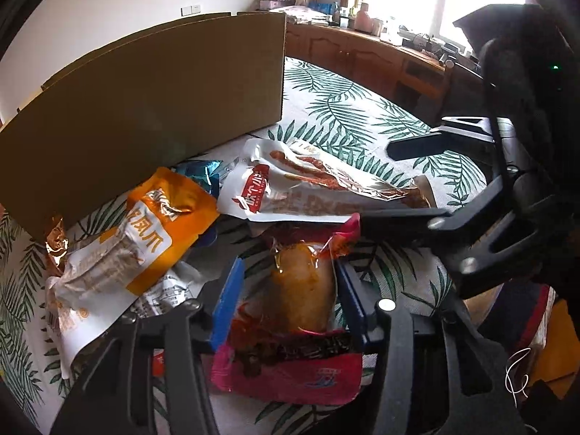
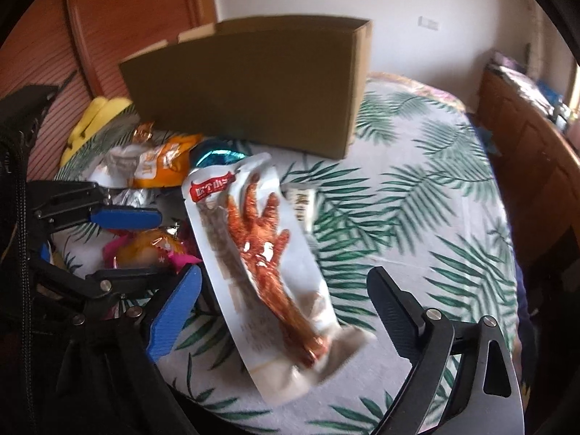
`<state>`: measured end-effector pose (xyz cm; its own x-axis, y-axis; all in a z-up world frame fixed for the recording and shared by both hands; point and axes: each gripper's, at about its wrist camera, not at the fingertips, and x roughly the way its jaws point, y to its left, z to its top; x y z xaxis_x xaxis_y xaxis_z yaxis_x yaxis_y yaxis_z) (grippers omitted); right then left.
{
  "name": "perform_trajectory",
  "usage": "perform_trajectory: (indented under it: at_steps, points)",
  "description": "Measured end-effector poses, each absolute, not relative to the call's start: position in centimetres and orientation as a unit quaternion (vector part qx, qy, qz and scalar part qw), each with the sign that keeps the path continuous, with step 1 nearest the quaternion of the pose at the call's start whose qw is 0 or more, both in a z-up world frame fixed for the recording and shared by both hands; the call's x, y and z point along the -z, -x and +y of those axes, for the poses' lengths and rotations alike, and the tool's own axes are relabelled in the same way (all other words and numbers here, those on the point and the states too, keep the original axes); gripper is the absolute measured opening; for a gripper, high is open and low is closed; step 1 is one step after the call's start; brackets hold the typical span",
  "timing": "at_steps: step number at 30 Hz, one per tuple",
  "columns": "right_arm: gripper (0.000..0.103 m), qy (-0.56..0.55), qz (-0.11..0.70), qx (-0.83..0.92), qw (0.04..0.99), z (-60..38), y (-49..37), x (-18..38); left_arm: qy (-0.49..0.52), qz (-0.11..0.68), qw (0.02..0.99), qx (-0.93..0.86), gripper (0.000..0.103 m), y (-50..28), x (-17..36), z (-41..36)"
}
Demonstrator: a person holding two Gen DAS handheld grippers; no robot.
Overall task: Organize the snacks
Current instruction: 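Close the left tool on the pink snack bag while the right tool approaches the chicken-feet pack, then grasp the white chicken-feet pack with the right tool while the left tool lifts the pink bag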
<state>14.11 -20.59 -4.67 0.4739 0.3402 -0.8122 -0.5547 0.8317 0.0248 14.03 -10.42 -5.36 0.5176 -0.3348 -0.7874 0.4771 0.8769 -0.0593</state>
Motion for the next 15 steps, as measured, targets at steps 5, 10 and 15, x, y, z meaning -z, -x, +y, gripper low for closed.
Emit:
perform_trajectory:
  at_steps: [5, 10, 15]
  points:
    - [0.089, 0.151, 0.452, -0.268, 0.837, -19.8, -14.5, 5.3, -0.083, 0.444, 0.861, 0.235, 0.064, -14.5, 6.3, -10.2]
    - [0.089, 0.169, 0.465, -0.269, 0.826, -19.5, -15.1, 6.3, -0.082, 0.441, 0.862, 0.237, 0.065, -14.3, 6.3, -10.3]
    - [0.089, 0.178, 0.465, -0.272, 0.823, -19.2, -15.4, 6.5, -0.08, 0.431, 0.865, 0.246, 0.052, -13.9, 5.9, -10.0]
